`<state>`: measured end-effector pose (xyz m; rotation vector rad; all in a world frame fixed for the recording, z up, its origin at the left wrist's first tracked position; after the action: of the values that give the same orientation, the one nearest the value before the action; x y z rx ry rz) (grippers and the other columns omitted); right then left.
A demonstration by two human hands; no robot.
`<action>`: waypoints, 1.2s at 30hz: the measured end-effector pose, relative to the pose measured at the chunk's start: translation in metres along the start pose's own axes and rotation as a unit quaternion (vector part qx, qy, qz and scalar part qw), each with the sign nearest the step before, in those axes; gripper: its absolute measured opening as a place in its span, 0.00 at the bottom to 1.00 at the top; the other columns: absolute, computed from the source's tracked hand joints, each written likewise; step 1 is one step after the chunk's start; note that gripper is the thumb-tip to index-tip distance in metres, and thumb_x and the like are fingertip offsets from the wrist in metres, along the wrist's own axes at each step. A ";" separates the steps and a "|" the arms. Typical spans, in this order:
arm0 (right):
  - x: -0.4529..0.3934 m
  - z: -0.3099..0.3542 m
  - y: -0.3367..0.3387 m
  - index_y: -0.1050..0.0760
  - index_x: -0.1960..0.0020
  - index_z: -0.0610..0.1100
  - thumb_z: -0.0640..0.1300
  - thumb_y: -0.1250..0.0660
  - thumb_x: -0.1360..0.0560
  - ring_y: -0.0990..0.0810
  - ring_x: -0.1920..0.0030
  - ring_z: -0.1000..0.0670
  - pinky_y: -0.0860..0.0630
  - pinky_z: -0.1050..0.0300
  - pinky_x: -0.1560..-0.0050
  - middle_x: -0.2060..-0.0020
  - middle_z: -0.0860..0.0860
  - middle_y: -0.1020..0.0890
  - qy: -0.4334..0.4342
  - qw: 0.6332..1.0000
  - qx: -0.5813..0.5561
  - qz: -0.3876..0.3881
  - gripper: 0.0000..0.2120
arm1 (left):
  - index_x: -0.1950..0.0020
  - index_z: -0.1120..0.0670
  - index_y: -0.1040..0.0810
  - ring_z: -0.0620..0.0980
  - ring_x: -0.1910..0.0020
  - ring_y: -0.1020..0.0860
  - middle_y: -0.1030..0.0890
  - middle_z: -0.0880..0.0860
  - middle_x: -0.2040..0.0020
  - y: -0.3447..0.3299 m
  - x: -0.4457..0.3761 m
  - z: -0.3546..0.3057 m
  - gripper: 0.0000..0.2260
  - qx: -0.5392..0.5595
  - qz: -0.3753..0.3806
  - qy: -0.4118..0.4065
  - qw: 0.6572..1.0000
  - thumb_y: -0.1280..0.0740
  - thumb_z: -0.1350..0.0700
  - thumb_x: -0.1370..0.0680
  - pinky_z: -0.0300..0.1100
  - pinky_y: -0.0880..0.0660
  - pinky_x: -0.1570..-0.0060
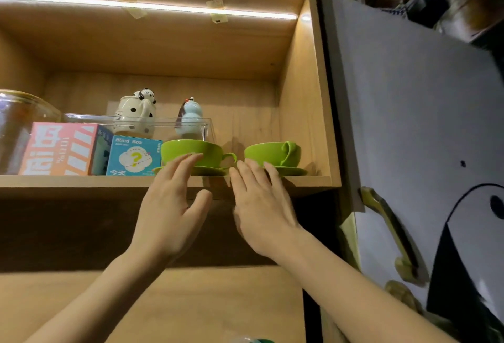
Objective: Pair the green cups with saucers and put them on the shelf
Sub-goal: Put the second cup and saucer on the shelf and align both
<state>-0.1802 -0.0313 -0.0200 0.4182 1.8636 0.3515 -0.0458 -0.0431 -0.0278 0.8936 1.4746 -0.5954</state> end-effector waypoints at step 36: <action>0.037 -0.080 0.004 0.55 0.24 0.47 0.45 0.41 0.23 0.49 0.24 0.47 0.59 0.59 0.31 0.24 0.50 0.48 -0.045 0.997 -0.069 -0.010 0.33 | 0.28 0.47 0.42 0.53 0.30 0.38 0.35 0.54 0.30 -0.073 -0.024 -0.043 0.30 -0.084 0.135 -0.024 0.987 0.50 0.47 0.31 0.48 0.51 0.28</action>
<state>-0.2670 -0.0143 -0.0243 0.3174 1.7431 0.4381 -0.1314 -0.0542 -0.0101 0.9203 1.3105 -0.2847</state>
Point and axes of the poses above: each hand's wrist, its own x-axis away from the middle knuckle, its own y-axis out of the back of the hand, z = x × y, the point moved 2 cm from there along -x, towards the middle knuckle
